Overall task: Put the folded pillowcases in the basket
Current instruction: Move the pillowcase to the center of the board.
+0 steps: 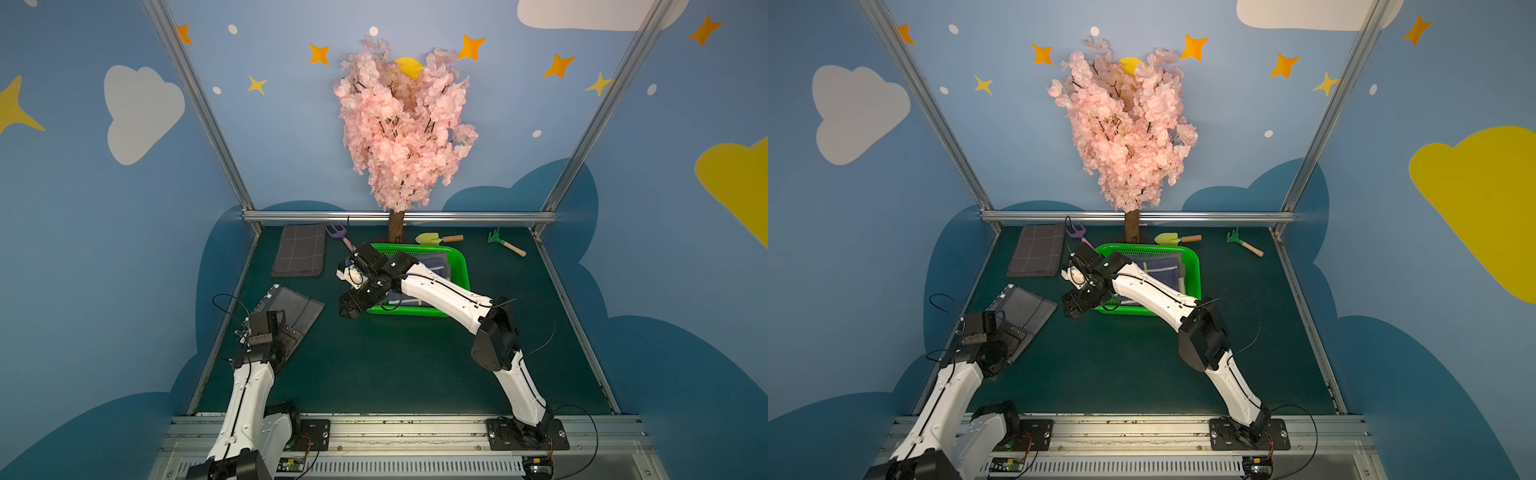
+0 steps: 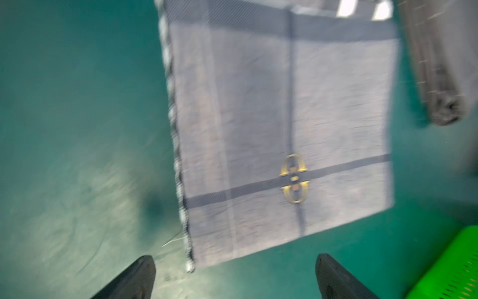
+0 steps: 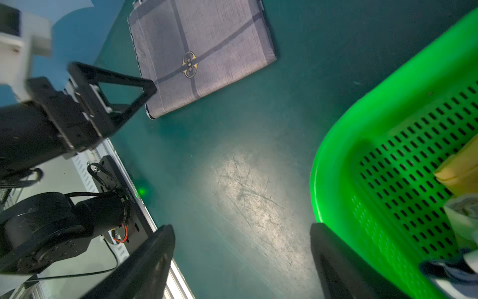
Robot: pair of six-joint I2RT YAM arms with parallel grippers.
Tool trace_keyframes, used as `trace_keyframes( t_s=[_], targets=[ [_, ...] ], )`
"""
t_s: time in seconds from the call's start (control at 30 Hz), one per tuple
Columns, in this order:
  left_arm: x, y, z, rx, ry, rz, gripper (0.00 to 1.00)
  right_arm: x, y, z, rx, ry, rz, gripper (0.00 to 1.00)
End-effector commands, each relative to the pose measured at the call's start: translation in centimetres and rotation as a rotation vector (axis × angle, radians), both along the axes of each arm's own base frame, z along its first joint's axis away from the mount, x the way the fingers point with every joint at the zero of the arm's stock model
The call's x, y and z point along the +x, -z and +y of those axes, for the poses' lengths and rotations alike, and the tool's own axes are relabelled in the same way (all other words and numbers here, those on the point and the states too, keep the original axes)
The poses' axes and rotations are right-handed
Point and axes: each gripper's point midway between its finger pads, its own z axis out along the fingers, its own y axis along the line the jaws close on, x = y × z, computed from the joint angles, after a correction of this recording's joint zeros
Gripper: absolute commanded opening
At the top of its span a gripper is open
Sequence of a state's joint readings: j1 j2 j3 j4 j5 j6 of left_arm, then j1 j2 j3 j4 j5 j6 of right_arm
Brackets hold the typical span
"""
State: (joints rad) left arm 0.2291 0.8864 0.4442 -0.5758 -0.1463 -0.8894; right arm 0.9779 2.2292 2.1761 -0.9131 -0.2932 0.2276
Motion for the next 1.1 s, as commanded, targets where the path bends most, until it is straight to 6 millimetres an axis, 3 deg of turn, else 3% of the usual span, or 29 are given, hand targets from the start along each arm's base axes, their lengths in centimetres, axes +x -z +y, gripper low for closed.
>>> trace_keyframes(
  t_s=[0.0,0.3,0.53,0.7,0.8,1.07],
  targets=[
    [-1.0,1.1,0.2,-0.03,-0.085,0.034,1.0,-0.4,-1.5,0.6,0.039,-0.018,0.012,0.88],
    [-0.6,3.5,1.4,-0.061,-0.141,0.044,1.0,-0.8,-1.7,0.7,0.038,-0.027,0.002,0.88],
    [0.3,5.1,1.2,-0.104,-0.14,0.03,0.99,-0.6,-2.0,0.3,0.03,-0.024,-0.017,0.88],
    [1.5,5.3,1.1,-0.126,-0.122,0.001,0.9,-0.6,-2.0,0.2,0.026,-0.019,-0.02,0.88],
    [2.3,5.3,1.0,-0.138,-0.09,0.017,0.8,-0.5,-2.0,0.2,0.026,-0.015,-0.021,0.88],
    [2.7,5.5,1.0,-0.144,-0.058,0.036,0.1,-0.3,-1.9,0.2,0.021,-0.008,-0.021,0.87]
  ],
)
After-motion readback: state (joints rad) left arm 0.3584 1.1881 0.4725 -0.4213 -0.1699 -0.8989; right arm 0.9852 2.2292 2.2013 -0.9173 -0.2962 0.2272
